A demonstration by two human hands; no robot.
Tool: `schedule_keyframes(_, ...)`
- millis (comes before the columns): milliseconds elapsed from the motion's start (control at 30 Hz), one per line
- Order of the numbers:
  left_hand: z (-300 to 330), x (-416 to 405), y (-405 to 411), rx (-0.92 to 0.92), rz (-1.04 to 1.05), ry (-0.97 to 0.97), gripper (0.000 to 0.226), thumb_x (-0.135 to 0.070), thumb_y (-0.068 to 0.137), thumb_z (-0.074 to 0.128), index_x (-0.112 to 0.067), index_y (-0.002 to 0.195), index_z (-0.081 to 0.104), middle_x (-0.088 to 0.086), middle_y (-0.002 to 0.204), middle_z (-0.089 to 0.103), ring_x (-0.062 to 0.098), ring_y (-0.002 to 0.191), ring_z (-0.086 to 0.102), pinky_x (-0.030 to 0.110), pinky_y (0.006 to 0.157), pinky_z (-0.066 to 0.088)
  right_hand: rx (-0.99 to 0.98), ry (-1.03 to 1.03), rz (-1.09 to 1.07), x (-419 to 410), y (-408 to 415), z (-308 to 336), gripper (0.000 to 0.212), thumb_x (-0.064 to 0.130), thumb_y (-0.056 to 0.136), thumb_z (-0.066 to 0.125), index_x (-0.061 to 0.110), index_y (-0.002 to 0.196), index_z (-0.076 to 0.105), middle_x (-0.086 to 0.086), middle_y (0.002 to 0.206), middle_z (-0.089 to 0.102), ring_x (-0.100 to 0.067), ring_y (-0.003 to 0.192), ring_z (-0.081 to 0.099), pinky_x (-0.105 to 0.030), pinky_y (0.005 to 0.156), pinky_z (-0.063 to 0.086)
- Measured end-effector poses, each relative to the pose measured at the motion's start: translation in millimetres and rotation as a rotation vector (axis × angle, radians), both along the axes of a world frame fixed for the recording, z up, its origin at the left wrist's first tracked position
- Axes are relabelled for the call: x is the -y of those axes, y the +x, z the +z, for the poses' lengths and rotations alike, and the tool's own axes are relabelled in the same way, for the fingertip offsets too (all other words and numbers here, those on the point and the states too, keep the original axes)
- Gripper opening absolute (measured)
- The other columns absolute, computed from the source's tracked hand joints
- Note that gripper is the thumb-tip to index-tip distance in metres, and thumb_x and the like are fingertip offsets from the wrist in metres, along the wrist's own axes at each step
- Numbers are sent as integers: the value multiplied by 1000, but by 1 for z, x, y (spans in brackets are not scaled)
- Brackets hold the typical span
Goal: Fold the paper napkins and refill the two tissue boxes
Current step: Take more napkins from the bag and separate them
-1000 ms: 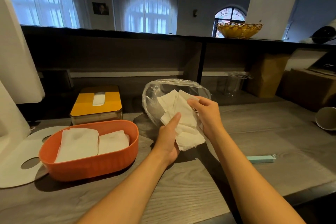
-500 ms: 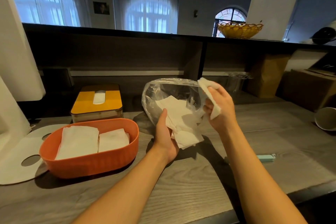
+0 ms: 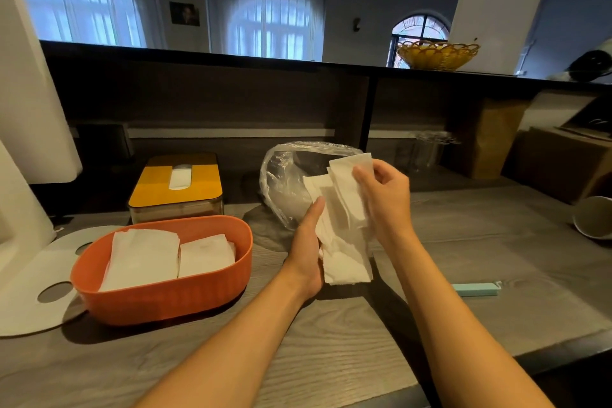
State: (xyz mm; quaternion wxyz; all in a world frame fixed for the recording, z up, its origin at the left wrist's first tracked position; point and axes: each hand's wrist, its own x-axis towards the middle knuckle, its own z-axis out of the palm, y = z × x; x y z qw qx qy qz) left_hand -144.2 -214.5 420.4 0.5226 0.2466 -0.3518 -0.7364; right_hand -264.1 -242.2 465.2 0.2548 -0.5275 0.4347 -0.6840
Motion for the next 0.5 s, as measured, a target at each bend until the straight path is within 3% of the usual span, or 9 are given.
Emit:
schedule_keyframes(67, -2, 1, -1, 61, 6, -31, 34, -41, 100, 52, -22, 125, 65, 9, 110, 76, 26, 99, 72, 44, 84, 58, -82, 12, 0, 2, 8, -6, 10, 10, 93, 63, 11, 93, 74, -10, 84, 72, -21, 77, 67, -29, 66, 55)
schedule_keyframes(167, -7, 4, -5, 167, 85, -70, 27, -19, 99, 58, -22, 126, 63, 7, 103, 77, 24, 92, 74, 40, 74, 61, -107, 49, -57, 5, 16, -13, 12, 10, 90, 65, 16, 91, 76, -2, 80, 73, -18, 79, 69, -29, 68, 56)
schedule_keyframes(267, -8, 5, -5, 218, 95, -90, 30, -17, 101, 56, -24, 130, 61, 7, 108, 76, 27, 98, 73, 46, 85, 60, -87, 135, -70, 6, 9, -9, 19, 18, 92, 67, 20, 110, 72, 9, 94, 69, -10, 93, 65, -23, 77, 55)
schedule_keyframes(333, -7, 3, -4, 233, 66, -101, 27, -17, 101, 56, -24, 126, 63, 9, 107, 76, 28, 97, 74, 46, 84, 60, 5, 275, 27, 4, 1, -2, 23, 30, 94, 66, 25, 116, 67, 14, 101, 61, -4, 96, 58, -23, 77, 50)
schedule_keyframes(400, -6, 3, -3, 249, 34, -101, 25, -17, 101, 56, -23, 124, 63, 11, 106, 76, 29, 95, 74, 43, 79, 60, 11, 449, 149, -1, -5, 5, 15, 38, 93, 65, 30, 106, 66, 11, 102, 60, -7, 93, 55, -26, 72, 46)
schedule_keyframes(500, -5, 3, -2, 271, 4, -112, 28, -17, 100, 57, -20, 127, 63, 14, 110, 75, 31, 98, 73, 43, 82, 60, -92, 580, 206, -4, -10, 6, 29, 37, 90, 68, 20, 113, 65, 2, 105, 61, -17, 95, 56, -35, 75, 45)
